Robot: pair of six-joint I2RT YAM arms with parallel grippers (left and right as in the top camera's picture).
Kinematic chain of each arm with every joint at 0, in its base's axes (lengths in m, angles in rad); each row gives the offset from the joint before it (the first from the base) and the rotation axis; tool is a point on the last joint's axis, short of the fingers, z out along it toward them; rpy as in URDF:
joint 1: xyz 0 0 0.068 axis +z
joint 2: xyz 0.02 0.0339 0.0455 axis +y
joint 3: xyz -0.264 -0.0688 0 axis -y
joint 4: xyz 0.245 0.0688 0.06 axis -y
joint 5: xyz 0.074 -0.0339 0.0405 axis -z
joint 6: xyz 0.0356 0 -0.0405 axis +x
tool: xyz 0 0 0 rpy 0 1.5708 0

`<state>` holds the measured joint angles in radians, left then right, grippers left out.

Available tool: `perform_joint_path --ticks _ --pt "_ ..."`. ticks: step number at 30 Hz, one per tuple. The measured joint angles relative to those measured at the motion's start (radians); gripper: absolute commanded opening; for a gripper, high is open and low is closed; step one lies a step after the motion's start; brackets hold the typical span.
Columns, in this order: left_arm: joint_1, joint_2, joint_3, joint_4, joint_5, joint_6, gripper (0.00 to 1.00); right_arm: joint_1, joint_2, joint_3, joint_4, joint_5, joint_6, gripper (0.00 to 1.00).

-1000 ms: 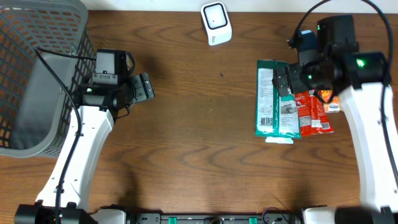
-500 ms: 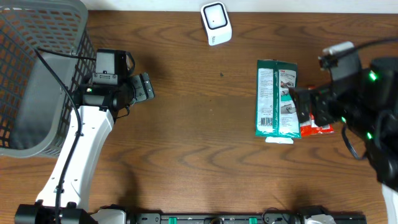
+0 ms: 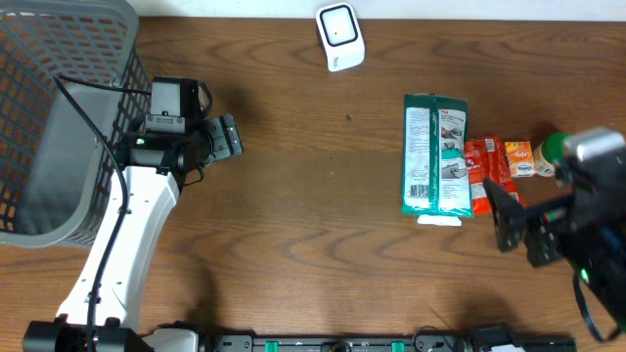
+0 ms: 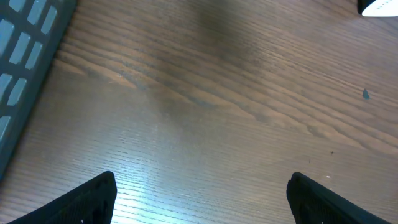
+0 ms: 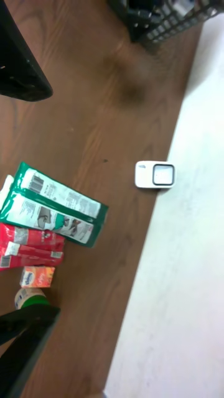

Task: Scan the item barcode

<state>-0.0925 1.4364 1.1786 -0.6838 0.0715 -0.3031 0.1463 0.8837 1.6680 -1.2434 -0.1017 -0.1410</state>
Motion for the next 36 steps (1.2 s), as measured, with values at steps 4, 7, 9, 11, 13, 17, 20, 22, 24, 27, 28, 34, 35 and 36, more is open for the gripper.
perform_joint_path --ticks 4,7,9,11,13,17,20,22,24,27,28,34,35,36 --pt "0.0 0.0 0.0 0.0 0.0 0.0 0.88 0.0 -0.061 -0.001 -0.003 0.0 0.0 0.99" --pt "0.0 0.0 0.0 0.0 0.0 0.0 0.88 0.0 -0.12 -0.023 -0.002 0.0 0.0 0.99" --pt "0.0 0.0 0.0 0.0 0.0 0.0 0.88 0.0 -0.17 -0.057 0.008 0.004 0.0 0.99" --pt "0.0 0.0 0.0 0.0 0.0 0.0 0.88 0.0 -0.231 -0.114 0.037 0.01 -0.001 0.99" --pt "0.0 0.0 0.0 0.0 0.0 0.0 0.88 0.0 -0.299 -0.19 0.079 0.018 -0.001 0.99" --pt "0.0 0.0 0.0 0.0 0.0 0.0 0.88 0.0 -0.434 -0.36 0.183 0.031 -0.001 0.99" --pt "0.0 0.0 0.0 0.0 0.0 0.0 0.88 0.0 -0.549 -0.504 0.268 0.033 -0.001 0.99" --pt "0.0 0.0 0.0 0.0 0.0 0.0 0.88 0.0 -0.628 -0.608 0.332 0.035 -0.001 0.99" --pt "0.0 0.0 0.0 0.0 0.0 0.0 0.88 0.0 -0.689 -0.696 0.39 0.035 -0.001 0.99" --pt "0.0 0.0 0.0 0.0 0.0 0.0 0.88 0.0 -0.767 -0.842 0.525 0.035 -0.001 0.99" --pt "0.0 0.0 0.0 0.0 0.0 0.0 0.88 0.0 -0.789 -0.892 0.57 0.035 -0.002 0.99" --pt "0.0 0.0 0.0 0.0 0.0 0.0 0.88 -0.001 -0.866 -1.115 0.826 0.035 -0.001 0.99" --pt "0.0 0.0 0.0 0.0 0.0 0.0 0.88 -0.001 -0.866 -1.138 0.882 0.035 -0.001 0.99" --pt "0.0 0.0 0.0 0.0 0.0 0.0 0.88 -0.001 -0.867 -1.167 0.941 0.035 -0.002 0.99"
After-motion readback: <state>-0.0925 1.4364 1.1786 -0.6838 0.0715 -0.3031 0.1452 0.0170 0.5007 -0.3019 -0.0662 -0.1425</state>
